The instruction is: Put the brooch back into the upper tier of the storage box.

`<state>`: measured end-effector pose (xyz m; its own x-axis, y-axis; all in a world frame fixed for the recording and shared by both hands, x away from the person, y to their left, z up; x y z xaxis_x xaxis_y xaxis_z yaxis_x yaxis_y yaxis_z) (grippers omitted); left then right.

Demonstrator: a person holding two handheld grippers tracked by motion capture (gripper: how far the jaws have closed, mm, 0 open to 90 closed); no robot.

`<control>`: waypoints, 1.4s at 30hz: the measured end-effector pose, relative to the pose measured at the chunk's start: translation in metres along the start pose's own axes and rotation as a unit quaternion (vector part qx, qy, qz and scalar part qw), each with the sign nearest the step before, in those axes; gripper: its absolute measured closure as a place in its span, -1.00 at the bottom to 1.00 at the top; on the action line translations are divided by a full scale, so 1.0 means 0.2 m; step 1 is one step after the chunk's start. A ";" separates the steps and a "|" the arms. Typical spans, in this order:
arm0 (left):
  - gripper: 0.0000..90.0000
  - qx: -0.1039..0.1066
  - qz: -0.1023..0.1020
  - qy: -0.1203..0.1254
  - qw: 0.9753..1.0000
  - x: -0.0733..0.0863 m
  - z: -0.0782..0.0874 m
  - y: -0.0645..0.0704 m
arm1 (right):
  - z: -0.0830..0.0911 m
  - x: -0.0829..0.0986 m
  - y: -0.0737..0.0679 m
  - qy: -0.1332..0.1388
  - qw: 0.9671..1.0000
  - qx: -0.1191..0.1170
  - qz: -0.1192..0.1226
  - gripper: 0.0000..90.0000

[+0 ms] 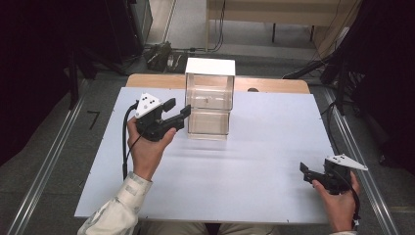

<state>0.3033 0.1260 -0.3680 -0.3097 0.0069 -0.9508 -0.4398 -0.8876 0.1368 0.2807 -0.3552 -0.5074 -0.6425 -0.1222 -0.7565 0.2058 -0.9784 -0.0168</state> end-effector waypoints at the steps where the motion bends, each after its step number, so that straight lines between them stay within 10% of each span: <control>1: -0.05 -0.001 0.002 -0.001 1.000 0.01 0.01 -0.01 | 0.00 0.00 0.00 0.000 1.000 0.000 0.000 -0.83; 42: -0.43 -0.051 0.007 -0.036 0.998 0.23 0.04 -0.11 | 0.00 0.00 0.00 -0.006 1.000 0.000 0.002 -0.83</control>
<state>0.2932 0.1501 -0.4121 -0.3765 0.0235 -0.9261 -0.3486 -0.9298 0.1181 0.2806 -0.3546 -0.5086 -0.6500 -0.1285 -0.7490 0.2092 -0.9778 -0.0139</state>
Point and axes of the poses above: each handheld gripper's, and its own axes: z roughly backward along the jaws, x roughly out of its underside, y roughly to its right, the point moved 2 cm from there along -z, roughly forward along the jaws, and after that the axes turned 1 degree about -y, right-handed, at the moved point
